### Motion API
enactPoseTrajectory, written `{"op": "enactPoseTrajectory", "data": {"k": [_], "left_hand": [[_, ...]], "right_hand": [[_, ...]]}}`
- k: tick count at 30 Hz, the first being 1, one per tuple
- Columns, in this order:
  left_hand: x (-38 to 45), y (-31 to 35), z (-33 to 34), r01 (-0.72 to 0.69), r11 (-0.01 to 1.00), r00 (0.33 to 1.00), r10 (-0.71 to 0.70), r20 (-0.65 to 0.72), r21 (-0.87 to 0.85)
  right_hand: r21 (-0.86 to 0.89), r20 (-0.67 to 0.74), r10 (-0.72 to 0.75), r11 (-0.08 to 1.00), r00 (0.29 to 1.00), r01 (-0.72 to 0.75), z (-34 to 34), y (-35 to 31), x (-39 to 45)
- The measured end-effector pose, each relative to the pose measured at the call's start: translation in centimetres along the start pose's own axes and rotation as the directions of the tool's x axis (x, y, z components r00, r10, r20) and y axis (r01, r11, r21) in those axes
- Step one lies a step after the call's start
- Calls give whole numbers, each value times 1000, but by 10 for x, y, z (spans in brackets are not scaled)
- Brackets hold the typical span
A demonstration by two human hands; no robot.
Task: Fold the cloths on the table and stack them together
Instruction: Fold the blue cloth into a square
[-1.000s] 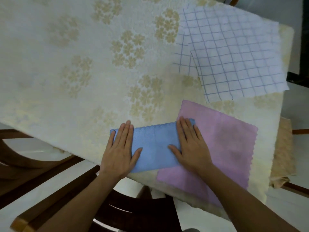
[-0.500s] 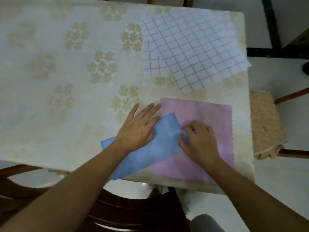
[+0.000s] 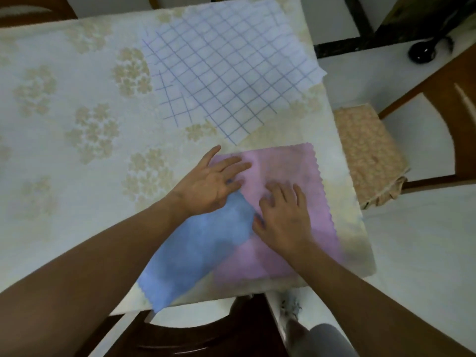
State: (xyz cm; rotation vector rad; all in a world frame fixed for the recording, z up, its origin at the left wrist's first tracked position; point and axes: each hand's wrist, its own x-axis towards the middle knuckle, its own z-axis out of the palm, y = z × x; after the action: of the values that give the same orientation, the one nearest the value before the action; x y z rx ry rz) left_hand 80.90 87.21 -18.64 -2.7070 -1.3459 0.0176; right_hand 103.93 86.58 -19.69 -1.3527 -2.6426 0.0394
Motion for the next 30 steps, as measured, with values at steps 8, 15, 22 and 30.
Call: {"op": "enactPoseTrajectory", "data": {"k": [8, 15, 22, 30], "left_hand": [[21, -11, 16, -108, 994, 993, 108, 40, -11], [30, -15, 22, -123, 992, 990, 126, 63, -40], [32, -12, 16, -128, 988, 991, 131, 35, -84], [12, -12, -5, -128, 986, 992, 125, -32, -110]], "right_hand": [[15, -20, 50, 999, 999, -49, 19, -13, -2], [58, -31, 108, 993, 994, -107, 26, -16, -1], [69, 37, 154, 985, 987, -157, 22, -18, -1], [87, 120, 140, 985, 983, -150, 16, -16, 0]]}}
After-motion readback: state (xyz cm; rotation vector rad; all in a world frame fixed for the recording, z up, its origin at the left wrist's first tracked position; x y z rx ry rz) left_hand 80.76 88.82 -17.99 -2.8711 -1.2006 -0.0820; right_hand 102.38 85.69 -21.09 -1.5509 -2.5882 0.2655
